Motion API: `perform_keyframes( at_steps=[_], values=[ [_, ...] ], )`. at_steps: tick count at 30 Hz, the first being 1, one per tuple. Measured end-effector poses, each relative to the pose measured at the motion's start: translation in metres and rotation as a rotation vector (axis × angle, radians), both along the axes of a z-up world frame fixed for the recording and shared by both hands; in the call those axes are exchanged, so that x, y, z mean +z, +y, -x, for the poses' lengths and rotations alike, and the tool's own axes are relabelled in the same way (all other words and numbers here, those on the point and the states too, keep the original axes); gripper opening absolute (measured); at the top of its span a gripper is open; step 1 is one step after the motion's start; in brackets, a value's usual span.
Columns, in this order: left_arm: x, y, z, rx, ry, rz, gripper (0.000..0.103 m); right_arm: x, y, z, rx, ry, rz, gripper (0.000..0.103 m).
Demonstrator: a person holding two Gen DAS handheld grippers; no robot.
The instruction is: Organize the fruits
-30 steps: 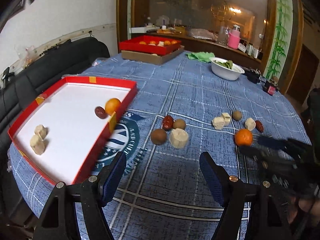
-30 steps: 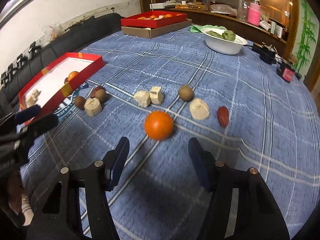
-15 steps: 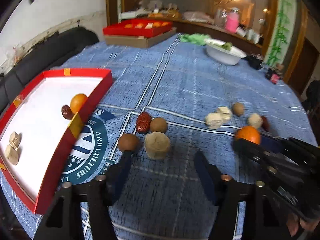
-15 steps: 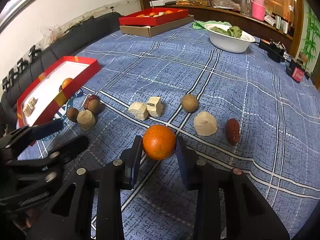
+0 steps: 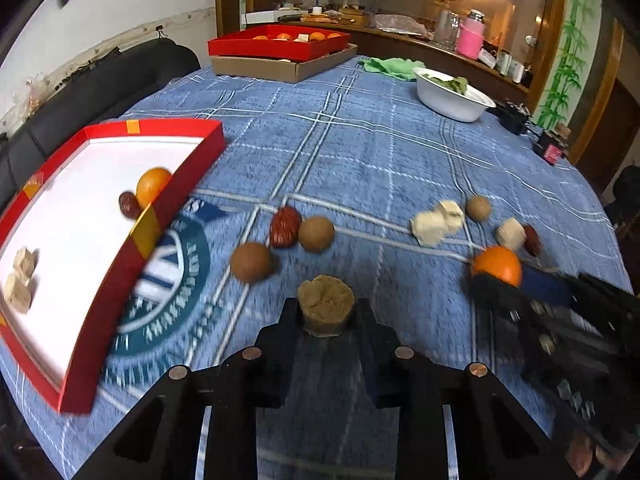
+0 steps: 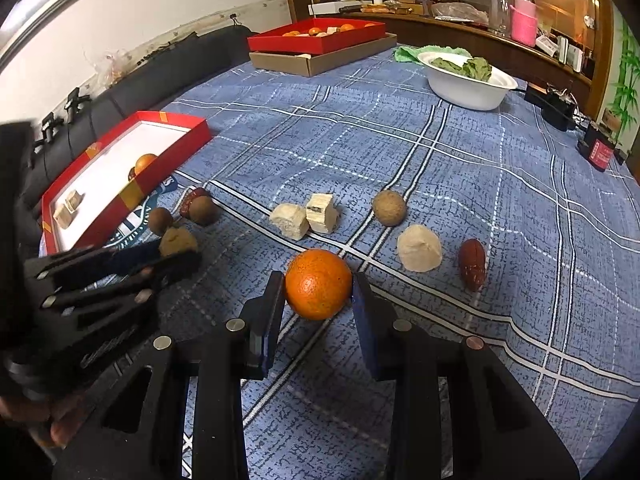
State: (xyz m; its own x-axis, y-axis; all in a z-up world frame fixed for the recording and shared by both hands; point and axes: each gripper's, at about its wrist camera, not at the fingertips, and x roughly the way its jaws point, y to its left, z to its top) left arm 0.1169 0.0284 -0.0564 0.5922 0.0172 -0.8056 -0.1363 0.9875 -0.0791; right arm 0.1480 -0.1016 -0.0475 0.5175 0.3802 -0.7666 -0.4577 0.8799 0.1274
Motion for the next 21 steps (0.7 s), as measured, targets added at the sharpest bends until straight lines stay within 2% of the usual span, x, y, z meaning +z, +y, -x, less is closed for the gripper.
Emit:
perform_keyframes(
  at_steps=[8,21],
  values=[
    [0.005,-0.006,0.036,-0.041,-0.023,0.036,0.027,0.004,-0.003,0.017,-0.006,-0.004,0.032,0.032],
    [0.014,-0.008,0.062,-0.064,-0.055,0.066,0.027,0.016,-0.018,0.057,-0.037,-0.021,0.045,0.033]
  ],
)
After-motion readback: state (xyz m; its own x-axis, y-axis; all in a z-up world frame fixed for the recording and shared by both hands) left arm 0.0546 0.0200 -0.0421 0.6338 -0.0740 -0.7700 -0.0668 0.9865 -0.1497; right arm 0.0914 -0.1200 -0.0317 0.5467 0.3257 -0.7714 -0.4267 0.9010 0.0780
